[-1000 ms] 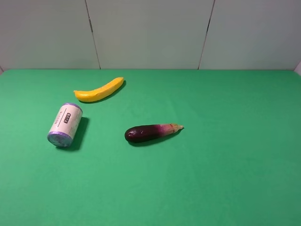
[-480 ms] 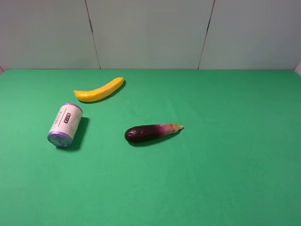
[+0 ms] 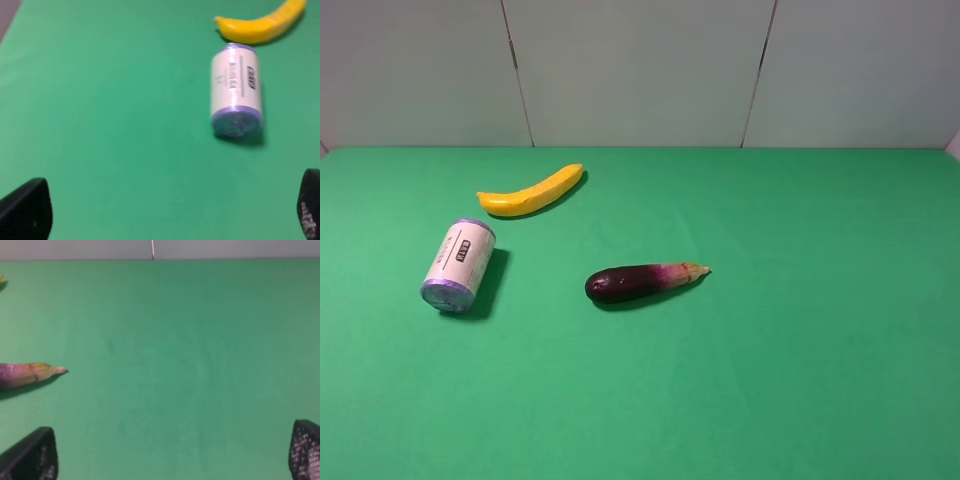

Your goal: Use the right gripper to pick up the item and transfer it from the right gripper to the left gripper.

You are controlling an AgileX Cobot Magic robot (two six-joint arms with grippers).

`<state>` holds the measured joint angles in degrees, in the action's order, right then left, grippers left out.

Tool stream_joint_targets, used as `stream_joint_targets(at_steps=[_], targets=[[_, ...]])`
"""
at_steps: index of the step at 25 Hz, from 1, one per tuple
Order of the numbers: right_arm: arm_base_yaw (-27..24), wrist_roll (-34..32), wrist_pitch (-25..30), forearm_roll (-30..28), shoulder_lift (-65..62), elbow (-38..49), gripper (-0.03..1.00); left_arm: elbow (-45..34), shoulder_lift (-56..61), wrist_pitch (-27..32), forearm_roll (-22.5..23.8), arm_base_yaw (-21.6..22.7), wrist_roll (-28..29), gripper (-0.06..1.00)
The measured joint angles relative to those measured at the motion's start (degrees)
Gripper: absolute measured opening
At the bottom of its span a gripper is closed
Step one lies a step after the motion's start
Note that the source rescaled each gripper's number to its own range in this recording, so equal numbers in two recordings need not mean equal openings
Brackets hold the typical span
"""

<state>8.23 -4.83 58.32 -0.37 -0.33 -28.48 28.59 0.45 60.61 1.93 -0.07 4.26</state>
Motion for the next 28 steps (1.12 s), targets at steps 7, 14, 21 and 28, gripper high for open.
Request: stream_joint_targets(at_steps=[7, 14, 21, 28], targets=[[0.00, 0.00, 0.00, 0.00, 0.00, 0.00, 1.00, 0.00, 0.00, 0.00, 0.00, -0.35, 0.00, 0.94], [0.00, 0.00, 0.00, 0.00, 0.00, 0.00, 1.00, -0.04, 0.00, 0.00, 0.00, -0.35, -4.26, 0.94], [0.00, 0.00, 0.00, 0.00, 0.00, 0.00, 1.00, -0.04, 0.00, 0.00, 0.00, -0.35, -5.01, 0.94], [0.00, 0.00, -0.05, 0.00, 0.00, 0.00, 1.00, -0.04, 0.00, 0.00, 0.00, -0.35, -5.10, 0.94]])
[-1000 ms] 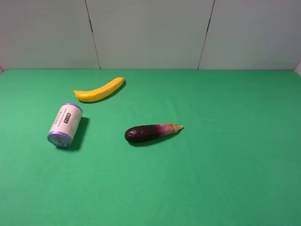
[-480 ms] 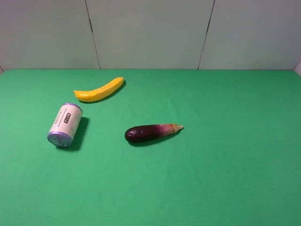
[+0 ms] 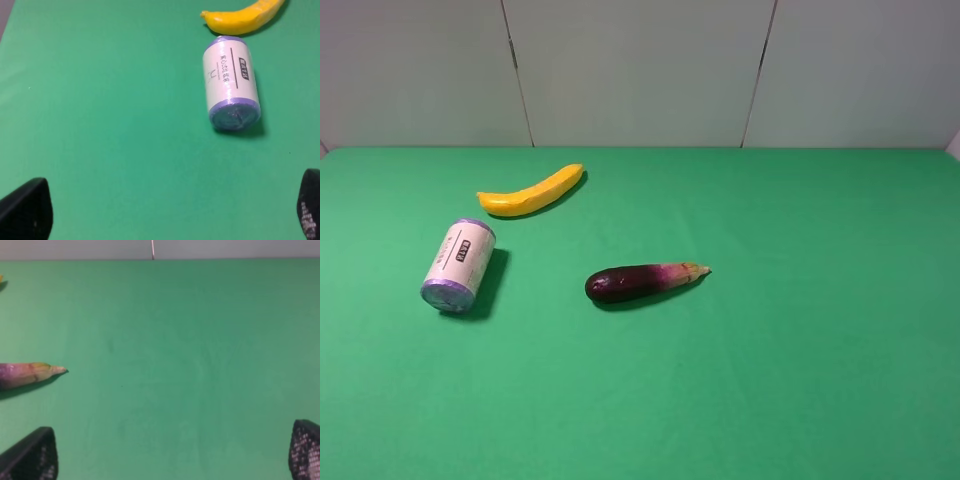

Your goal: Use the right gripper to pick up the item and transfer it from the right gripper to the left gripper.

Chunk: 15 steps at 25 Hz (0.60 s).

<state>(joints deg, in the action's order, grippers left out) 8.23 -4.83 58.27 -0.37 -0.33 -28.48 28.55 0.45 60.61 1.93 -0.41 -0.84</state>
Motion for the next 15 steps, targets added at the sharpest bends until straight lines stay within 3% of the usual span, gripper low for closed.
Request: stream_joint_targets(at_steps=[15], targets=[[0.00, 0.00, 0.00, 0.00, 0.00, 0.00, 1.00, 0.00, 0.00, 0.00, 0.00, 0.00, -0.02, 0.94]])
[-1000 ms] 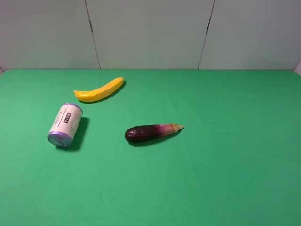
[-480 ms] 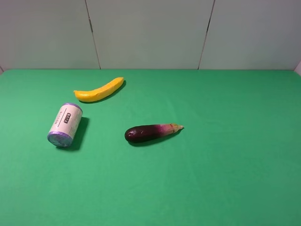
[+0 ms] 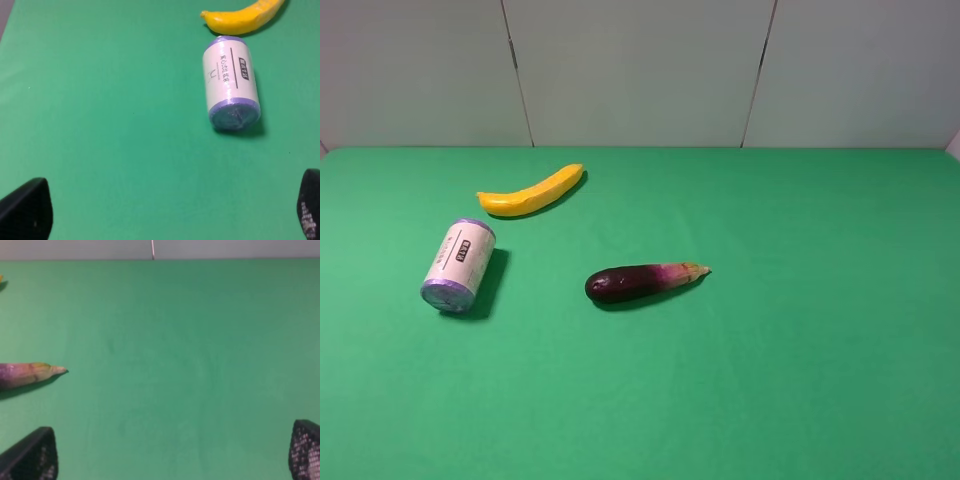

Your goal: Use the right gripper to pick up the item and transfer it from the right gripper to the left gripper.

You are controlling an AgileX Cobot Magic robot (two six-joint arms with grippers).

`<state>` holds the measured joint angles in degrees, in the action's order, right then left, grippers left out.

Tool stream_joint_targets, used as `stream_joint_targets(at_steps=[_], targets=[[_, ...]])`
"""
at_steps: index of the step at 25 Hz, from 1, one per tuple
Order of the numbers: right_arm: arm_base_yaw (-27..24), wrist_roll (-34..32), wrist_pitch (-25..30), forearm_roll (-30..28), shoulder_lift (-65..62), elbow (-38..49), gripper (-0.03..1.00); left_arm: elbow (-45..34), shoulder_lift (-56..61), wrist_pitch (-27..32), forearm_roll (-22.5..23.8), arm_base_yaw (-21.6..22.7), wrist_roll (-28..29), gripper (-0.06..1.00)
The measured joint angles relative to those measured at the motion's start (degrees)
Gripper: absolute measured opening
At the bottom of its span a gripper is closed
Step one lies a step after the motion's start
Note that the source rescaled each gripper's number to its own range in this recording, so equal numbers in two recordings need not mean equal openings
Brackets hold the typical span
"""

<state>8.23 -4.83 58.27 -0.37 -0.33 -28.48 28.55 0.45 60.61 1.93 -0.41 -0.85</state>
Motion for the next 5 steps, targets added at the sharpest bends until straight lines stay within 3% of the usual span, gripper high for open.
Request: stream_joint_targets(at_steps=[5], targets=[[0.00, 0.00, 0.00, 0.00, 0.00, 0.00, 1.00, 0.00, 0.00, 0.00, 0.00, 0.00, 0.00, 0.94]])
